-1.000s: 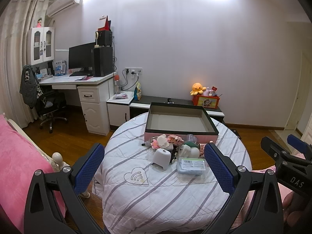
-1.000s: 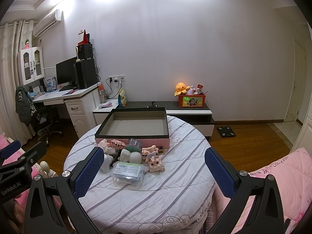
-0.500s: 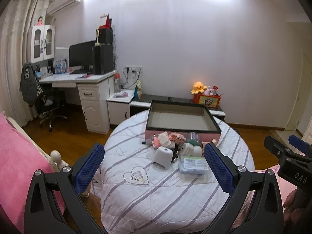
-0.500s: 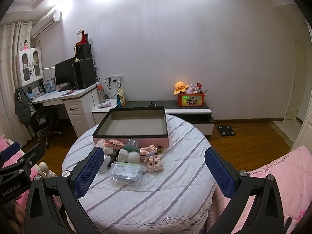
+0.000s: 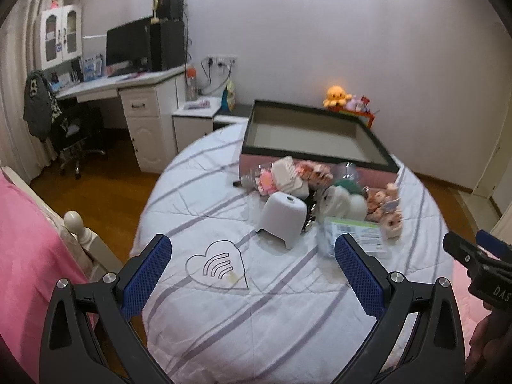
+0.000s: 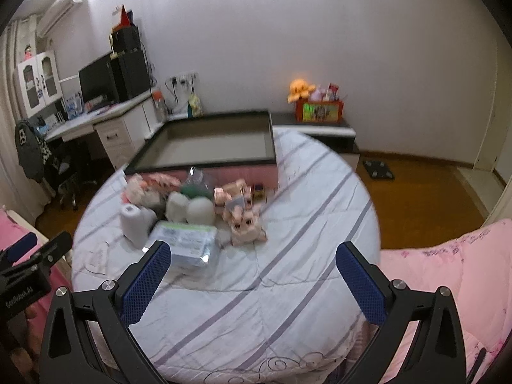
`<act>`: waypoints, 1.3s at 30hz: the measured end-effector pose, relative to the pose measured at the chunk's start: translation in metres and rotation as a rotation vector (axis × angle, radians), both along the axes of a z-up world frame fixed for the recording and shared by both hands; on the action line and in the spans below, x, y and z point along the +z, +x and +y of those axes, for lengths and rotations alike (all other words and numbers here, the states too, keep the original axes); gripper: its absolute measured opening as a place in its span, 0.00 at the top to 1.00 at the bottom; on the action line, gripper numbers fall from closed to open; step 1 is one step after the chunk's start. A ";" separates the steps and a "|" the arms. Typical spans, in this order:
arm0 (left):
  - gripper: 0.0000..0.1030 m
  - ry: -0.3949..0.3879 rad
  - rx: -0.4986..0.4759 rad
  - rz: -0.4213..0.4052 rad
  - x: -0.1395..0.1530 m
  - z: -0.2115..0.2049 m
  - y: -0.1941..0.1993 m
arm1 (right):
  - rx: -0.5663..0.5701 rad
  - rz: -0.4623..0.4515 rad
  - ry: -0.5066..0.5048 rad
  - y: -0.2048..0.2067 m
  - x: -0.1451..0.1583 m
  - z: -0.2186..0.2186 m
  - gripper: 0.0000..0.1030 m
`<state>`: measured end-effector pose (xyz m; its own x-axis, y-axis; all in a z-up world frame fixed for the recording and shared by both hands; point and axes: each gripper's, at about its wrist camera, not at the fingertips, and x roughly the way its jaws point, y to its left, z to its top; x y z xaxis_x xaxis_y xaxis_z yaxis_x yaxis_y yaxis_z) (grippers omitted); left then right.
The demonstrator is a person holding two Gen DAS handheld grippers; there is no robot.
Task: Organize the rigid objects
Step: 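Grasp the white cup with the left tool while the right grasps the pig doll, then carry the white cup and pig doll into the box and release both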
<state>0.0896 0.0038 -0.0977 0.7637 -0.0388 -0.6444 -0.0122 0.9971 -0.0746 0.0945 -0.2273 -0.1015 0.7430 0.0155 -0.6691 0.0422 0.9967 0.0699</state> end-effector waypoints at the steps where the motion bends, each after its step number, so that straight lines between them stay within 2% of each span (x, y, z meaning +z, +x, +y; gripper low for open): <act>1: 0.00 0.003 -0.004 0.011 -0.005 -0.001 0.006 | 0.000 0.012 0.005 0.003 -0.005 0.000 0.00; 8: 0.00 0.032 -0.048 0.098 -0.042 -0.015 0.060 | 0.013 0.088 0.042 0.052 -0.037 -0.013 0.00; 16: 0.00 0.051 -0.080 0.157 -0.068 -0.020 0.095 | 0.075 0.163 0.088 0.097 -0.062 -0.015 0.04; 18: 0.00 0.045 -0.089 0.172 -0.073 -0.021 0.100 | 0.089 0.179 0.093 0.104 -0.068 -0.015 0.14; 22: 0.00 -0.019 -0.109 0.183 -0.079 -0.015 0.106 | 0.131 0.206 0.109 0.118 -0.077 -0.012 0.26; 23: 0.02 -0.035 -0.118 0.181 -0.079 -0.014 0.108 | 0.144 0.208 0.106 0.120 -0.079 -0.010 0.30; 24: 0.09 -0.053 -0.131 0.178 -0.079 -0.013 0.108 | 0.151 0.208 0.102 0.122 -0.080 -0.008 0.36; 25: 0.18 -0.072 -0.146 0.174 -0.079 -0.011 0.109 | 0.167 0.205 0.101 0.122 -0.080 -0.005 0.39; 26: 0.24 -0.086 -0.159 0.170 -0.078 -0.010 0.108 | 0.179 0.203 0.104 0.123 -0.080 -0.004 0.47; 28: 0.44 -0.108 -0.196 0.168 -0.078 -0.010 0.106 | 0.192 0.197 0.097 0.121 -0.080 -0.002 0.50; 32: 0.44 -0.106 -0.208 0.157 -0.076 -0.012 0.101 | 0.190 0.194 0.152 0.116 -0.080 -0.012 0.50; 39: 0.47 -0.087 -0.203 0.142 -0.069 -0.007 0.088 | 0.177 0.192 0.169 0.104 -0.075 -0.019 0.50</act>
<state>0.1772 -0.0036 -0.1669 0.6371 -0.2418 -0.7319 0.1711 0.9702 -0.1715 0.1988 -0.2463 -0.1764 0.5789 0.2561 -0.7741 -0.1026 0.9647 0.2424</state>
